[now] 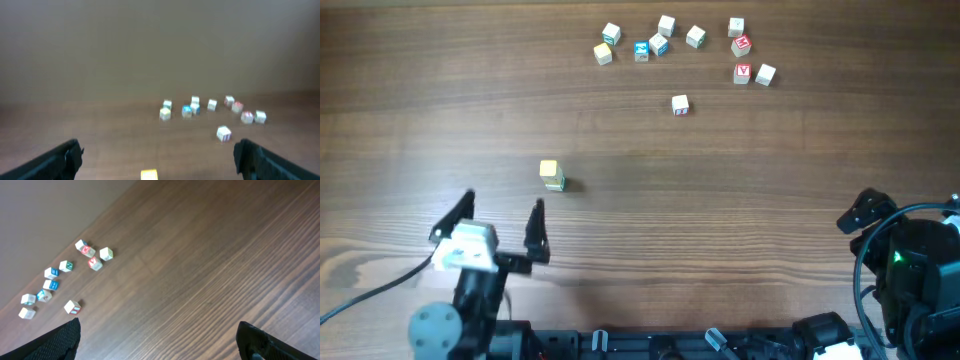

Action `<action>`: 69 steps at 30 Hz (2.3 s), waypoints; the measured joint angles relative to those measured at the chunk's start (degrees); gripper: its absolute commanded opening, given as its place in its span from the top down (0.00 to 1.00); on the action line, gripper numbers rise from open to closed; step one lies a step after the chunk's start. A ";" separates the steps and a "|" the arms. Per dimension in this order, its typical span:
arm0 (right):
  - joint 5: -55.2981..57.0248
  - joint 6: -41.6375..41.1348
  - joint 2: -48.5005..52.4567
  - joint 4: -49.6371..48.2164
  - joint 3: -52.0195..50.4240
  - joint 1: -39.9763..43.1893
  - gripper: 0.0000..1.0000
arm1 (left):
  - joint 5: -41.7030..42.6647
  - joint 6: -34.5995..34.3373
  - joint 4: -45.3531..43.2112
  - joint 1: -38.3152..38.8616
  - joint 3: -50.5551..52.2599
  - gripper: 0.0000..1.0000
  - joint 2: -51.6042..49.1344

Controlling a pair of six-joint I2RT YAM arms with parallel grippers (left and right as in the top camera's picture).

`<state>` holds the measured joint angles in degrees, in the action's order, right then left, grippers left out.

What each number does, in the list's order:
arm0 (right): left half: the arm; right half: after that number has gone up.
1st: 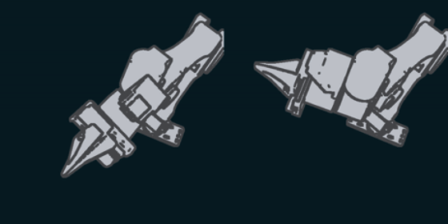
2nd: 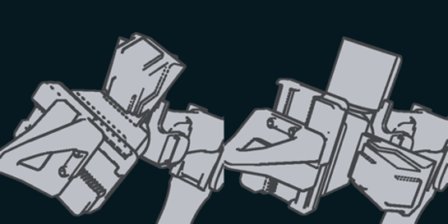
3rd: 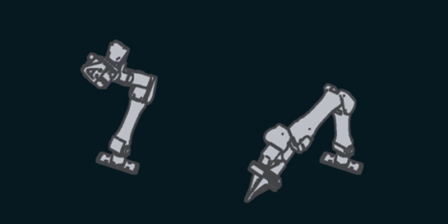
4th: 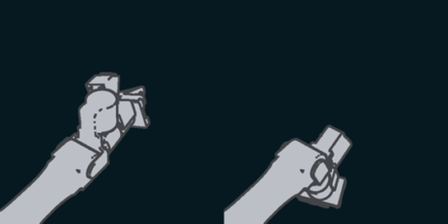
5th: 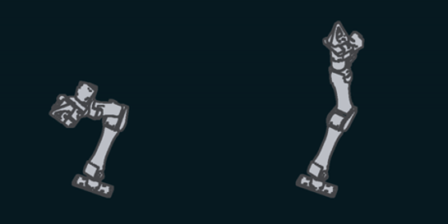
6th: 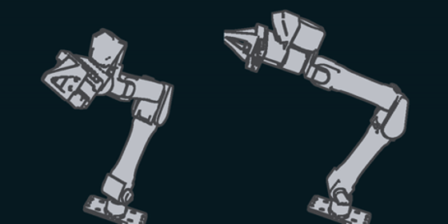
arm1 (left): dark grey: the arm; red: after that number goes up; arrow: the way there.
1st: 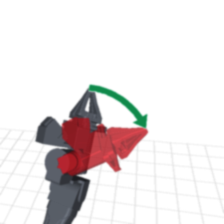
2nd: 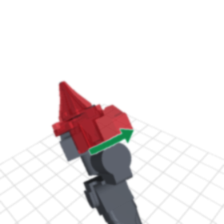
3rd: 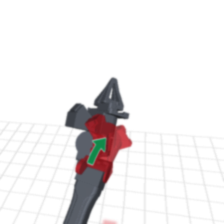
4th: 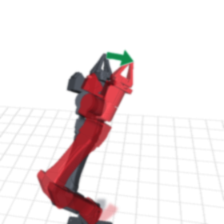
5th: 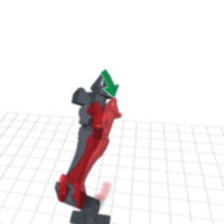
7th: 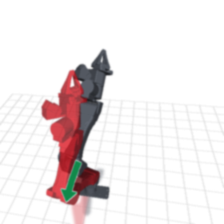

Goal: Form a tower

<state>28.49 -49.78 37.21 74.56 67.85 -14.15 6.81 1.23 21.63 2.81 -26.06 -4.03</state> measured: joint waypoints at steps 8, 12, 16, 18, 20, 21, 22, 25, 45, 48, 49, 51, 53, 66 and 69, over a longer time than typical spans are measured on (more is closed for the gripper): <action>-0.15 0.00 0.02 0.00 0.00 0.00 0.00 | 0.76 0.20 -19.74 0.90 16.76 0.00 1.11; -0.15 0.00 0.02 0.02 -0.02 0.00 0.00 | 0.79 1.66 -20.17 0.90 20.20 0.00 3.23; -0.15 0.00 0.02 0.02 -0.02 0.00 0.00 | 0.79 1.77 -20.44 0.90 21.92 0.00 3.23; -0.15 0.00 0.02 0.02 -0.02 0.00 0.00 | 0.79 1.86 -20.50 0.90 23.69 0.00 3.23; -0.15 0.00 0.02 0.02 -0.02 0.00 0.00 | 0.79 1.97 -20.31 0.90 25.07 0.00 3.23; -0.15 0.00 0.02 0.02 -0.02 0.00 0.00 | 0.76 2.01 -20.22 0.90 25.35 0.00 3.23; -0.15 0.00 0.02 0.02 -0.02 0.00 0.00 | 0.79 2.14 -20.20 0.90 25.38 0.00 3.23; -0.15 0.00 0.02 0.02 -0.02 0.00 0.00 | 0.72 2.19 -18.10 0.90 25.40 0.00 3.28; -0.15 0.00 0.02 0.00 -0.02 0.00 0.00 | -1.40 2.21 -17.84 0.90 25.40 0.00 3.26; -0.15 0.00 0.02 0.02 -0.02 0.00 0.00 | -1.40 2.21 -17.84 0.90 25.40 0.00 3.26; -0.15 0.00 0.02 0.02 -0.02 0.00 0.00 | -1.40 2.21 -17.84 0.90 25.40 0.00 3.26; -0.15 0.00 0.02 0.02 -0.02 0.00 0.00 | -1.40 2.21 -17.81 0.90 25.40 0.00 3.26; -0.15 0.00 0.02 0.00 -0.02 0.00 0.00 | -1.40 2.21 -17.84 0.90 25.40 0.00 3.26; -0.17 0.00 0.00 0.00 -0.02 1.11 0.00 | -1.40 2.21 -17.84 0.90 25.40 0.00 3.26; -0.50 -0.17 -1.27 -0.22 -0.13 4.87 0.00 | -1.42 2.21 -17.81 0.90 25.40 0.00 3.26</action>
<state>27.99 -49.95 35.94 74.35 67.72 -9.28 5.39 3.44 3.81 3.70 -0.67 -0.78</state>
